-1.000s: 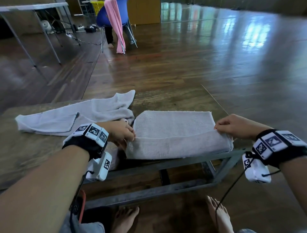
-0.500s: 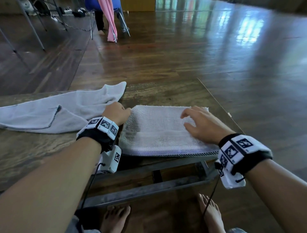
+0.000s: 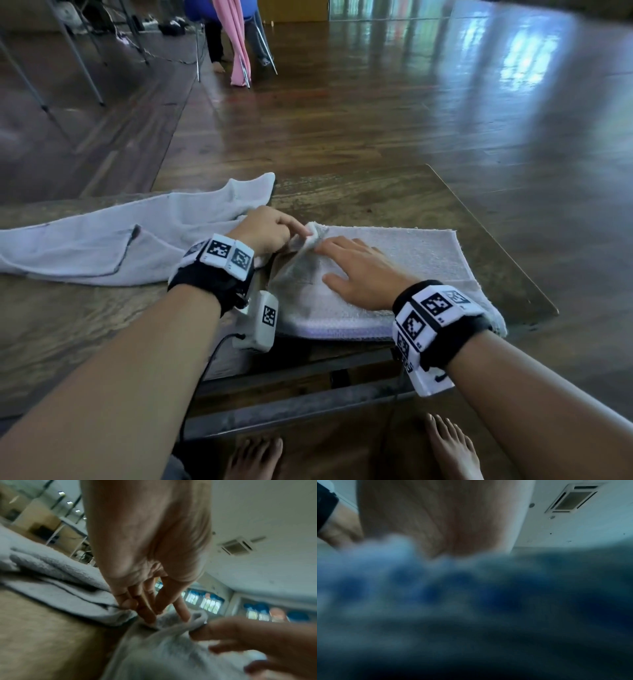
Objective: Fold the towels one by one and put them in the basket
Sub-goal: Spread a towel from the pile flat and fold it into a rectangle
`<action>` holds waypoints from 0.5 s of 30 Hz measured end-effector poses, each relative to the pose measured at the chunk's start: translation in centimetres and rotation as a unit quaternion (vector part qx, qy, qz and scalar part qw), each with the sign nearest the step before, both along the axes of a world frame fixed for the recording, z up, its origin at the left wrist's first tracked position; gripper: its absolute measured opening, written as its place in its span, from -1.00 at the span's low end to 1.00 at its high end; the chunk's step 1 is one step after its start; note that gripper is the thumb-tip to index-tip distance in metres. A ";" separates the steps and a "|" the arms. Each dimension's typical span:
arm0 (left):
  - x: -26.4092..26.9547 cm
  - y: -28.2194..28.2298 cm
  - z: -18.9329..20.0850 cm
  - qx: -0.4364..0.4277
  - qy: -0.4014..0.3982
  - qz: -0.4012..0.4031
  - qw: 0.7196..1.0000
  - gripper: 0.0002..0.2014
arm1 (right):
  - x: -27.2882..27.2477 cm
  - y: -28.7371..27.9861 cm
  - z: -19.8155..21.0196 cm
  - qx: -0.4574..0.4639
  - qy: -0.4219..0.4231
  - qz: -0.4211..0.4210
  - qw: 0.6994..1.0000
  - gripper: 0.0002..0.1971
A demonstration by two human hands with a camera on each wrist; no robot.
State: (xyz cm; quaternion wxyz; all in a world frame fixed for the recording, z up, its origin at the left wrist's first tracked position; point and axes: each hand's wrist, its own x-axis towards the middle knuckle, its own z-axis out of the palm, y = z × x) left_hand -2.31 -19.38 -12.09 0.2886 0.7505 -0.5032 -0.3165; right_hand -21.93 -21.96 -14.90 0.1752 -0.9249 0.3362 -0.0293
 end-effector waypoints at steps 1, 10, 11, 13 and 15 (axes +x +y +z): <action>0.0 0.3 -0.2 -0.003 -0.015 -0.021 1.000 -0.65 | 0.3 0.0 -0.2 -0.002 0.004 -0.003 1.000 -0.47; 0.0 0.0 -2.2 -0.045 -0.099 -0.083 0.991 -0.69 | 1.4 -0.2 -0.6 -0.008 0.010 -0.007 1.000 -0.48; 0.0 0.1 -2.4 -0.060 -0.112 -0.085 0.988 -0.73 | 1.4 -0.2 -0.6 -0.007 0.011 -0.008 1.000 -0.49; -0.1 0.2 -2.8 -0.090 -0.132 -0.084 0.984 -0.76 | 1.3 -0.3 -0.6 -0.002 0.010 -0.009 1.000 -0.49; -0.2 0.1 -3.0 -0.105 -0.143 -0.080 0.981 -0.74 | 1.3 -0.3 -0.5 0.006 0.006 -0.009 1.000 -0.49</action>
